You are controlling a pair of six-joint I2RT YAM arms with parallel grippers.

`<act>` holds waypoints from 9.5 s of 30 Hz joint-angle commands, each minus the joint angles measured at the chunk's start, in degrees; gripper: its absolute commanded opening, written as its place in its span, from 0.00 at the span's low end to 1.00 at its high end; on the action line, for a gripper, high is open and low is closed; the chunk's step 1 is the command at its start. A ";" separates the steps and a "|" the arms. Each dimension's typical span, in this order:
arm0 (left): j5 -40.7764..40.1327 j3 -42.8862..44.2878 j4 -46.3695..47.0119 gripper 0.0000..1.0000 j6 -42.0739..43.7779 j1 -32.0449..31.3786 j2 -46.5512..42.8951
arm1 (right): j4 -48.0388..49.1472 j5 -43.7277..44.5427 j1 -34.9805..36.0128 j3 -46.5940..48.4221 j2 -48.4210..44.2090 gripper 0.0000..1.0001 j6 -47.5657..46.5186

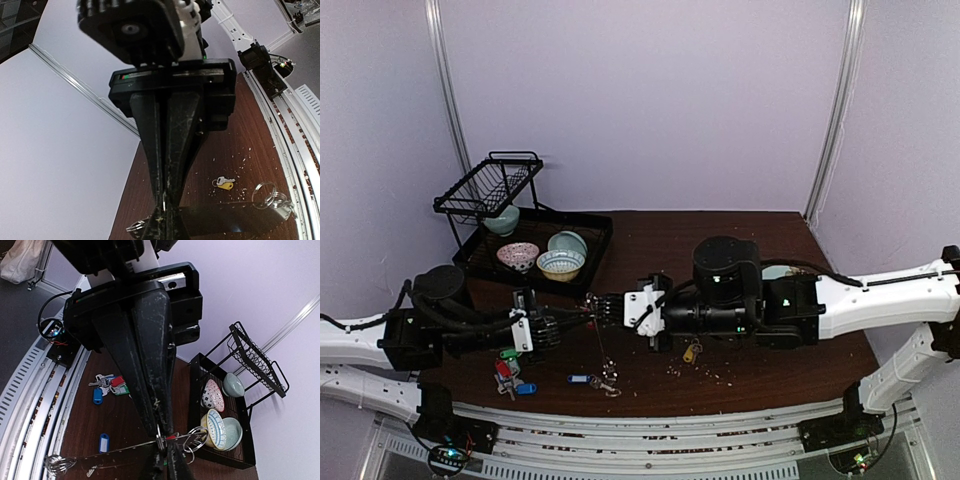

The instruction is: Put the keys on the keyring

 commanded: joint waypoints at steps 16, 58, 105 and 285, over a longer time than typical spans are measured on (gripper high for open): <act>9.43 -0.24 2.75 0.38 -2.35 3.28 -4.14 | 8.37 -20.84 -5.56 -7.16 -11.25 0.00 7.01; 5.57 -1.10 6.68 0.53 -5.45 3.66 -4.40 | 8.22 -28.99 -6.15 -8.62 -15.96 0.00 -1.00; -12.29 52.36 -12.06 0.41 -66.31 2.34 73.79 | -6.75 44.64 -29.40 -31.65 -40.43 0.00 30.19; -5.25 24.89 -5.61 0.00 -13.77 7.77 25.63 | -32.67 -31.90 -21.66 4.22 -15.22 0.00 23.04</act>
